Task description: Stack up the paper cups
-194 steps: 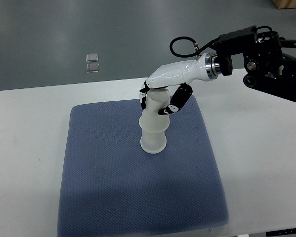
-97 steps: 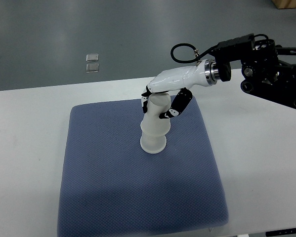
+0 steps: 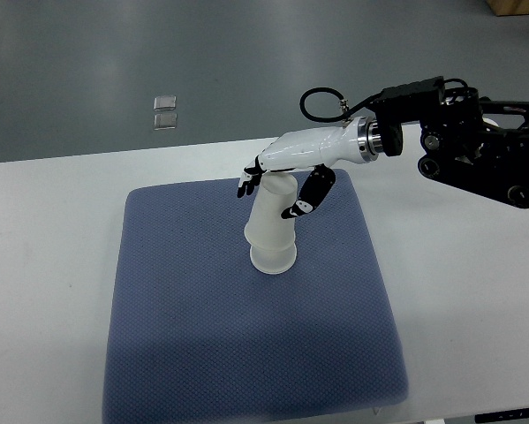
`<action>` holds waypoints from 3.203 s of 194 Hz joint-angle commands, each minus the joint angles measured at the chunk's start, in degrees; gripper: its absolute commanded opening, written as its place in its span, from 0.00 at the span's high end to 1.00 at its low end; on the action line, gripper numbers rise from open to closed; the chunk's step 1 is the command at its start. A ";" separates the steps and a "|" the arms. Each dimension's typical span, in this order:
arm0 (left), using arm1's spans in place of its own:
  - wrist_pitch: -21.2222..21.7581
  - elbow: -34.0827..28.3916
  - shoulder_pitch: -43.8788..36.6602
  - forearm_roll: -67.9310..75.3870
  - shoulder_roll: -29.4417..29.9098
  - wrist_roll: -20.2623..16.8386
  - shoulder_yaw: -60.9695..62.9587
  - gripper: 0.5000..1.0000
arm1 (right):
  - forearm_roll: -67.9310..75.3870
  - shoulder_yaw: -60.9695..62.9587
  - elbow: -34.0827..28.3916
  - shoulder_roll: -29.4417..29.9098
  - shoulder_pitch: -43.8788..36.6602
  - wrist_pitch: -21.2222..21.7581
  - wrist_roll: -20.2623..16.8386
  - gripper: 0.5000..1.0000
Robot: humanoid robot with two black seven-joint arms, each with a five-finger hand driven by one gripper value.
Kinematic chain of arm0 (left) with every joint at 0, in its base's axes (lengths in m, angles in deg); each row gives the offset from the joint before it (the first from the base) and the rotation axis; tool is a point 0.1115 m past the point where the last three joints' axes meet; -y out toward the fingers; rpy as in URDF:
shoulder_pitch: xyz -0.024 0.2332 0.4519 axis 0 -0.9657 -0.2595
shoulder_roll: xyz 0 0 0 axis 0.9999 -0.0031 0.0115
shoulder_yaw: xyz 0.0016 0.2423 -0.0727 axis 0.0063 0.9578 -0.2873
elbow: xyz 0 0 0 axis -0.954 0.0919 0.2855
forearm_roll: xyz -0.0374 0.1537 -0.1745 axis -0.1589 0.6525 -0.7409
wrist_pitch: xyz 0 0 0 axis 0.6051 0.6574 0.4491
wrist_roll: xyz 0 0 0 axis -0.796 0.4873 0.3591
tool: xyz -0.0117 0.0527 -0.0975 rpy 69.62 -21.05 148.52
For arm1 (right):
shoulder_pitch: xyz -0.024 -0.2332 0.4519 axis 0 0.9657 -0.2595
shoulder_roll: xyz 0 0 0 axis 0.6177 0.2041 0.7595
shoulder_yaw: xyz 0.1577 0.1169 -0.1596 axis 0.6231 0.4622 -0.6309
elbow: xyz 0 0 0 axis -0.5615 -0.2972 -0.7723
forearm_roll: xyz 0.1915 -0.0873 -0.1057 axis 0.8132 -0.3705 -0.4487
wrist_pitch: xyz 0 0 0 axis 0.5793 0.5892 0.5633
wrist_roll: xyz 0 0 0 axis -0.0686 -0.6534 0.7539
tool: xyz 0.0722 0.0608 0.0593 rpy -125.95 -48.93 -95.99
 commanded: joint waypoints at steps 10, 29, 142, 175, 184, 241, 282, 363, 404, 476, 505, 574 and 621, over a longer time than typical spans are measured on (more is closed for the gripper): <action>0.01 0.00 -0.07 -0.04 0.00 0.01 0.00 0.00 | 0.11 0.00 -0.01 0.15 0.10 0.05 0.00 0.36; 0.01 0.00 0.02 -0.04 0.00 0.01 0.00 0.00 | 0.20 0.00 -0.01 0.15 0.10 0.05 0.00 0.33; 0.01 0.00 -0.07 -0.04 0.00 0.01 0.00 0.00 | 0.99 5.10 1.13 -3.10 -2.36 0.84 0.00 0.17; 0.01 0.00 0.02 -0.04 0.00 0.01 0.00 0.00 | 3.01 9.75 5.61 -3.02 -2.36 0.31 -0.08 0.17; 0.01 0.00 0.02 -0.04 0.00 0.01 0.00 0.00 | 4.15 11.60 7.46 -2.58 -1.66 0.40 -0.08 0.17; 0.01 0.00 0.02 -0.04 0.00 0.01 0.00 0.00 | 29.72 15.38 16.95 -1.26 1.33 -1.35 -1.49 0.17; 0.01 0.00 0.02 0.05 0.00 0.01 0.00 0.00 | 50.47 15.64 23.54 -0.64 3.09 -4.43 -2.46 0.17; 0.01 0.00 -0.07 0.05 0.00 0.01 0.00 0.00 | 88.00 15.47 30.31 3.58 11.62 -17.70 -2.55 0.17; 0.01 0.00 0.02 0.05 0.00 0.01 0.00 0.00 | 96.53 15.47 29.87 7.35 14.69 -17.35 -3.69 0.17; 0.01 0.00 0.02 -0.04 0.00 0.01 0.00 0.00 | 91.35 15.03 29.43 7.97 17.33 -8.91 -5.80 0.17; 0.01 0.00 0.02 0.05 0.00 0.01 0.00 0.00 | 90.11 15.64 29.52 8.15 17.50 -10.06 -5.01 0.17; 0.01 0.00 0.02 0.05 0.00 0.01 0.00 0.00 | 90.11 15.64 29.52 9.99 18.21 -12.17 -5.01 0.17; 0.01 0.00 0.02 0.05 0.00 0.01 0.00 0.00 | 90.20 15.73 29.60 10.26 18.38 -12.17 -4.92 0.17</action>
